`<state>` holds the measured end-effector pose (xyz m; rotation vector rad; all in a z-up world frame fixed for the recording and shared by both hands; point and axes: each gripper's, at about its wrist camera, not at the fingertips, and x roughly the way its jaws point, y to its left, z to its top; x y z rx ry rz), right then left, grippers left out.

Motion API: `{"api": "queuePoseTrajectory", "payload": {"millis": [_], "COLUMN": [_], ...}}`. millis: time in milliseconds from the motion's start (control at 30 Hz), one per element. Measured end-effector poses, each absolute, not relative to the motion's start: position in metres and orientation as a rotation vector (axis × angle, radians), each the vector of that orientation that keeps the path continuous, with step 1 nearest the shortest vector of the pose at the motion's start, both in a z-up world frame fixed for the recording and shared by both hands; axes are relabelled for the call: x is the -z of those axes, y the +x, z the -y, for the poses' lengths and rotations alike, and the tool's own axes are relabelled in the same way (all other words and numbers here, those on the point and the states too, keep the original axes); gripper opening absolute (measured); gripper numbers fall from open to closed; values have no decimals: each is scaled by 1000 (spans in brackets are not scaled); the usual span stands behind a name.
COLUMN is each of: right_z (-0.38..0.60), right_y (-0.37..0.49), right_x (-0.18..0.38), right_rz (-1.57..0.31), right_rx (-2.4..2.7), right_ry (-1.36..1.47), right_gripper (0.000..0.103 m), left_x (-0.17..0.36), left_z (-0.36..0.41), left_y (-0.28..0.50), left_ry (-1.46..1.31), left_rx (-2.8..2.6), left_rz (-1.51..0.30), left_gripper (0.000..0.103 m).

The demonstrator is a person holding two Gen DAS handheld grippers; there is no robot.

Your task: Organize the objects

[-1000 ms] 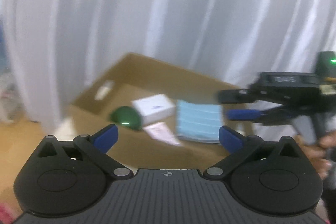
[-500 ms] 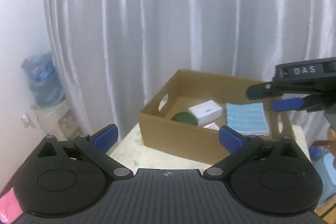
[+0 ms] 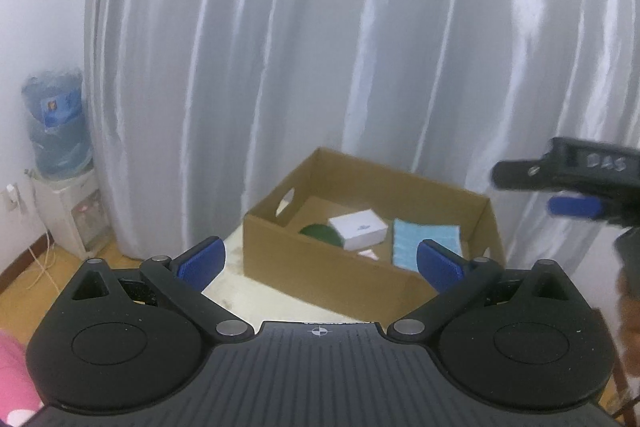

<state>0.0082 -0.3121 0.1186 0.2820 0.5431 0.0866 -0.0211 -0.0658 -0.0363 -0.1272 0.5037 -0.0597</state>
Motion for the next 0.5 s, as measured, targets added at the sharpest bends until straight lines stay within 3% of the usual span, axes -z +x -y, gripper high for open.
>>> {"api": "queuePoseTrajectory", "payload": {"millis": [267, 500], "right_z": [290, 291], "right_y": [1, -6], "right_x": [-125, -103], "right_rz": [-551, -593], "right_rx": [32, 116], "right_ry": [99, 146], "right_gripper": [103, 103], "left_x": [52, 62], "left_z": [48, 56], "left_y": [-10, 12], "left_ry": [-180, -131], "left_rx": [92, 100], "left_rz": [-569, -639], "left_gripper": [103, 103]}}
